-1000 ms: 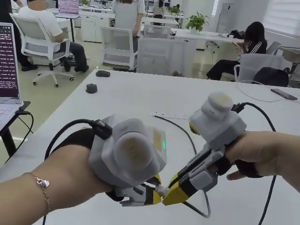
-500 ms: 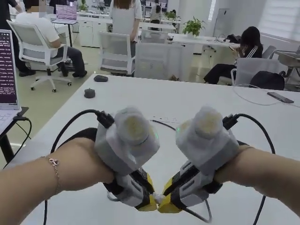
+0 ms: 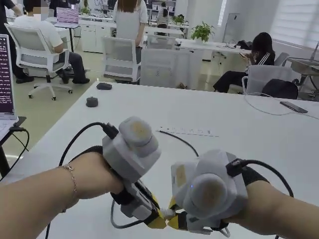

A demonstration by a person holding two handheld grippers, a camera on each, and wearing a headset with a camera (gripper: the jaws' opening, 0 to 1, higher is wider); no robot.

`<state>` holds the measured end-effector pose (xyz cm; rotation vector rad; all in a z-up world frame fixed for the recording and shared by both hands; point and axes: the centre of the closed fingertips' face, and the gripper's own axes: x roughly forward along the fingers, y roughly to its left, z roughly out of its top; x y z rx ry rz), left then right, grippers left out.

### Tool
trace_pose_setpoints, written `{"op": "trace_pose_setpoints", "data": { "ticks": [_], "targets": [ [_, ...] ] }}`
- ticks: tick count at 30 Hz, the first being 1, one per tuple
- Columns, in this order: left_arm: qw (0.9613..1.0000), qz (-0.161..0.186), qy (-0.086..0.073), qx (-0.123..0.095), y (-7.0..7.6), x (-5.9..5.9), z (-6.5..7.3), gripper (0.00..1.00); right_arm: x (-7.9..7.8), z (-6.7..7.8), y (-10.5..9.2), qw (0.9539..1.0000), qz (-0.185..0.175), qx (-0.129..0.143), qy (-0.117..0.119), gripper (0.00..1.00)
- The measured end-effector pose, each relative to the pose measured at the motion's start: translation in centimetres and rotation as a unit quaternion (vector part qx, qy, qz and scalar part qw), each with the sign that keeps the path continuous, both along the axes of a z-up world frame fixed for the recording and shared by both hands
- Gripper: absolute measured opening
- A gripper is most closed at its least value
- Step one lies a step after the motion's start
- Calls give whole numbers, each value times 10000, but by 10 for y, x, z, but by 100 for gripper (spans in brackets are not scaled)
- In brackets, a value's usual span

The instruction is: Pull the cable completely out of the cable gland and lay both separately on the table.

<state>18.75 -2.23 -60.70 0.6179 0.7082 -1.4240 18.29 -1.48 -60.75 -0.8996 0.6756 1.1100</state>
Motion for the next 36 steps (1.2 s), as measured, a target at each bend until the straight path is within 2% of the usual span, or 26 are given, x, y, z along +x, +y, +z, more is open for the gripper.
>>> {"op": "trace_pose_setpoints", "data": {
  "ticks": [1,3,4,5,6,7,8,12,13,14,15,19,20,22,23,24,25,26,28,29,30,31,32,33,35,36],
  "targets": [
    [9998,107,-118,-108,-2,0,4,15,1,3,-1,9995,-96,222,198,11],
    [9993,27,-234,-283,-5,-1,9,16,1,4,-6,9983,-103,331,458,11],
    [9986,-39,-444,-280,-4,1,10,17,3,7,-7,9977,-144,455,485,11],
    [9954,-206,-833,-416,-7,4,16,19,2,9,-6,9955,-157,653,670,11],
    [9960,-142,-816,-346,-4,3,16,21,-1,10,-7,9930,-156,776,872,11],
    [9951,-265,-899,-315,-4,1,17,21,-1,11,-7,9922,-125,821,929,11],
    [9917,-435,-1148,-375,-6,2,20,21,-2,11,-7,9911,-75,862,1009,11],
    [9859,-814,-1416,-356,-10,-6,22,17,-3,13,-5,9827,-102,1173,1433,11],
    [9818,-973,-1602,-293,-10,-6,21,17,-5,12,-7,9814,-51,1129,1549,11],
    [9793,-1088,-1677,-306,-11,-8,20,17,-3,12,-8,9824,-14,1097,1510,11],
    [9818,-995,-1586,-306,-12,-8,19,17,-5,11,-8,9817,56,1079,1568,11],
    [9820,-999,-1579,-273,-13,-7,17,16,-6,8,-8,9805,4,1060,1656,11],
    [9851,-929,-1424,-248,-12,-7,16,16,-7,7,-7,9813,6,1027,1627,11],
    [9919,-707,-1037,-205,-10,-5,14,15,-4,6,-7,9887,34,820,1257,11],
    [9935,-646,-914,-223,-10,-4,14,15,-3,5,-7,9931,98,629,980,11],
    [9956,-552,-716,-229,-11,-4,14,15,-4,5,-7,9955,159,462,810,10],
    [9967,-482,-617,-212,-10,-3,13,15,-2,6,-5,9971,177,376,634,10],
    [9975,-416,-526,-222,-11,0,14,15,0,5,-6,9993,202,127,282,10],
    [9978,-445,-469,-153,-10,2,13,15,1,7,-5,9993,302,-119,-171,10],
    [9990,-326,-285,-78,-9,3,11,15,3,8,-3,9986,350,-167,-362,10],
    [9989,-368,-285,-83,-9,5,11,15,4,8,-4,9973,363,-298,-558,10],
    [9993,-342,-155,-69,-9,4,12,15,4,8,-3,9961,397,-357,-702,10],
    [9997,-250,59,-58,-8,3,12,14,5,9,-4,9947,427,-428,-836,10],
    [9995,-145,245,-141,-10,3,14,14,8,11,-6,9906,493,-570,-1145,10],
    [9964,178,796,-237,-10,3,16,14,6,12,-7,9876,543,-669,-1311,10],
    [9966,29,785,-251,-10,3,16,14,5,12,-6,9871,593,-626,-1351,10]
  ]
}}
